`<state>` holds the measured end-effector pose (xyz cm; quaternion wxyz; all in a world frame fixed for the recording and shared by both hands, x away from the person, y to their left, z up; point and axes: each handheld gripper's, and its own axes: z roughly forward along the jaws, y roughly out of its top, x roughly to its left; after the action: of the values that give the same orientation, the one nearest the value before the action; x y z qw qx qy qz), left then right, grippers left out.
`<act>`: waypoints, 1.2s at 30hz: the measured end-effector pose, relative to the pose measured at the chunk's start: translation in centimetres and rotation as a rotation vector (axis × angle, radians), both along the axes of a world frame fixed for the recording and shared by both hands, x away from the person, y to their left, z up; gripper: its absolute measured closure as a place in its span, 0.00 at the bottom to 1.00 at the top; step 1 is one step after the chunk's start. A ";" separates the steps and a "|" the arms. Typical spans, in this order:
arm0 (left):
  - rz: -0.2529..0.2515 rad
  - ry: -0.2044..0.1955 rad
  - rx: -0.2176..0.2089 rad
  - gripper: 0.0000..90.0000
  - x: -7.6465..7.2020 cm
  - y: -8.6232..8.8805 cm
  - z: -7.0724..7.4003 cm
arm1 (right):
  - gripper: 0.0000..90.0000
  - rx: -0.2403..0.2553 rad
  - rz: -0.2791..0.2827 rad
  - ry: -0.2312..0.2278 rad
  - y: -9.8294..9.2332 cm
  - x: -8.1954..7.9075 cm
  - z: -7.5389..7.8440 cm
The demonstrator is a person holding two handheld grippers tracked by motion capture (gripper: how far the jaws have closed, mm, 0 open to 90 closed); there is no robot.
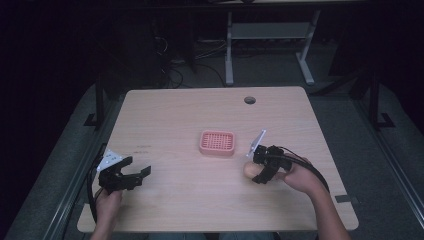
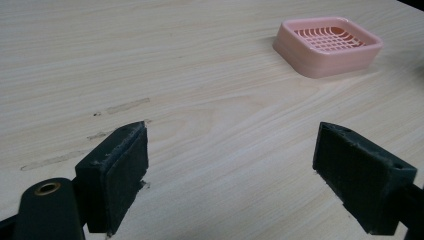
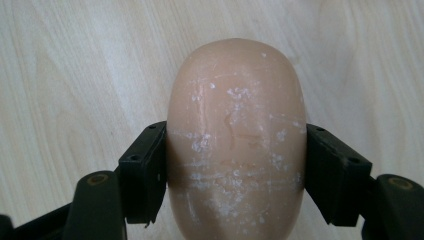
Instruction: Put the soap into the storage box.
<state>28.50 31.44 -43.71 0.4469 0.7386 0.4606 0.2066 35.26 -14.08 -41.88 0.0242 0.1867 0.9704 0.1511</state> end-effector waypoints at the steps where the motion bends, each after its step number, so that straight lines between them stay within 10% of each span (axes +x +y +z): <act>1: 0.001 -0.001 -0.002 0.16 0.0 0.0 0.0 | 0.35 0.002 0.009 -0.002 0.3 0.3 0.2; 36: 0.013 -0.003 -0.015 0.16 0.0 0.0 0.0 | 0.35 0.044 0.054 -0.025 3.2 3.0 2.6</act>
<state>28.51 31.48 -43.69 0.4516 0.7321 0.4661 0.2071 38.25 -10.92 -39.32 0.0283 0.1591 0.9712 0.1751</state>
